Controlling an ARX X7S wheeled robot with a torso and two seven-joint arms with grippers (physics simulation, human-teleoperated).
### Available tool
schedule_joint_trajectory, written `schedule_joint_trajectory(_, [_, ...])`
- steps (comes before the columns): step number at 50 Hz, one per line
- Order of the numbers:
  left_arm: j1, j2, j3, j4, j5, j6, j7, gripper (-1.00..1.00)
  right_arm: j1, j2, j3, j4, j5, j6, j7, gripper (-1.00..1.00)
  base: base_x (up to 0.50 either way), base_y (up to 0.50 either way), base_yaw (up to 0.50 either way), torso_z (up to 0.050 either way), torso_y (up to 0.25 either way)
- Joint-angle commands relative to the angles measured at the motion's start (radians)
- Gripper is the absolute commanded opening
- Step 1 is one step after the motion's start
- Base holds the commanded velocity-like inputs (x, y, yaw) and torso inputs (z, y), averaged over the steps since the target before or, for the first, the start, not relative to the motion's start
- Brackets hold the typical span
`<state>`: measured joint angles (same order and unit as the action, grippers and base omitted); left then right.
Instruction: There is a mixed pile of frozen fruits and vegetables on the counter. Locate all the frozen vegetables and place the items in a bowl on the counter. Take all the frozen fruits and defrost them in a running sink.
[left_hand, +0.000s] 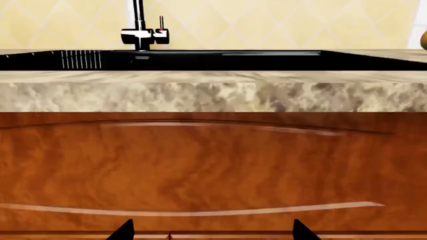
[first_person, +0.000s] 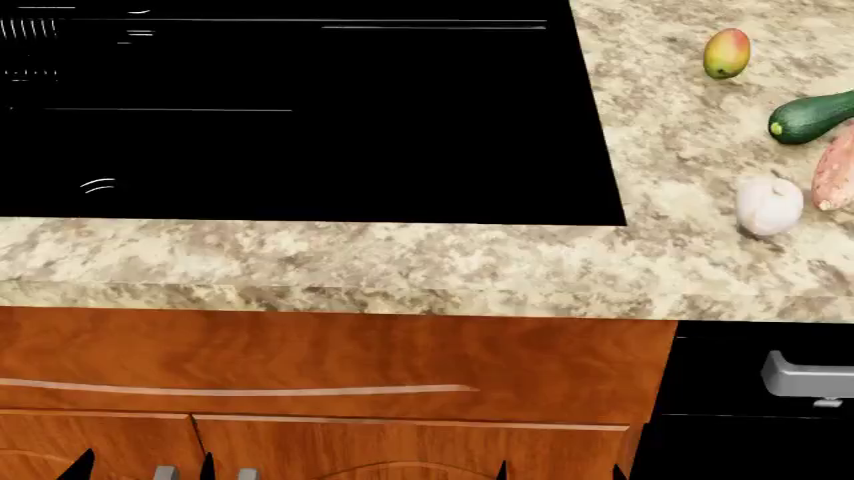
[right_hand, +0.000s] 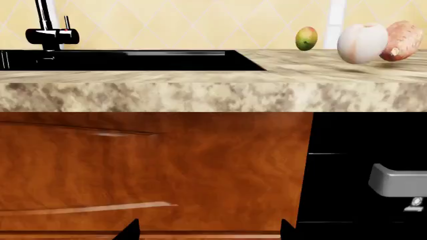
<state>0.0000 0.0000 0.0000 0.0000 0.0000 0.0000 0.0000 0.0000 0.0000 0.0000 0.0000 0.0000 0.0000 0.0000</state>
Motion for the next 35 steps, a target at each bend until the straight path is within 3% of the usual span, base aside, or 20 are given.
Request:
schedule_joint_trajectory(1, [0.005,-0.019,0.010,0.003,-0.021,0.002,-0.015,1.00,0.000,0.015,-0.019,0.004,0.022,-0.002,0.016,1.00,0.00,0.00,0.00,0.000,0.000])
schedule_joint_trajectory(25, [-0.002,-0.072,0.072,0.024,-0.046,-0.025,-0.083,1.00,0.011,0.063,-0.071,0.033,0.086,-0.010,0.084,1.00,0.00,0.00,0.00,0.000,0.000])
schedule_joint_trajectory(35, [-0.003,-0.083,0.091,0.024,-0.046,-0.022,-0.103,1.00,0.015,0.078,-0.096,0.040,0.083,-0.013,0.097,1.00,0.00,-0.46,0.00,0.000,0.000])
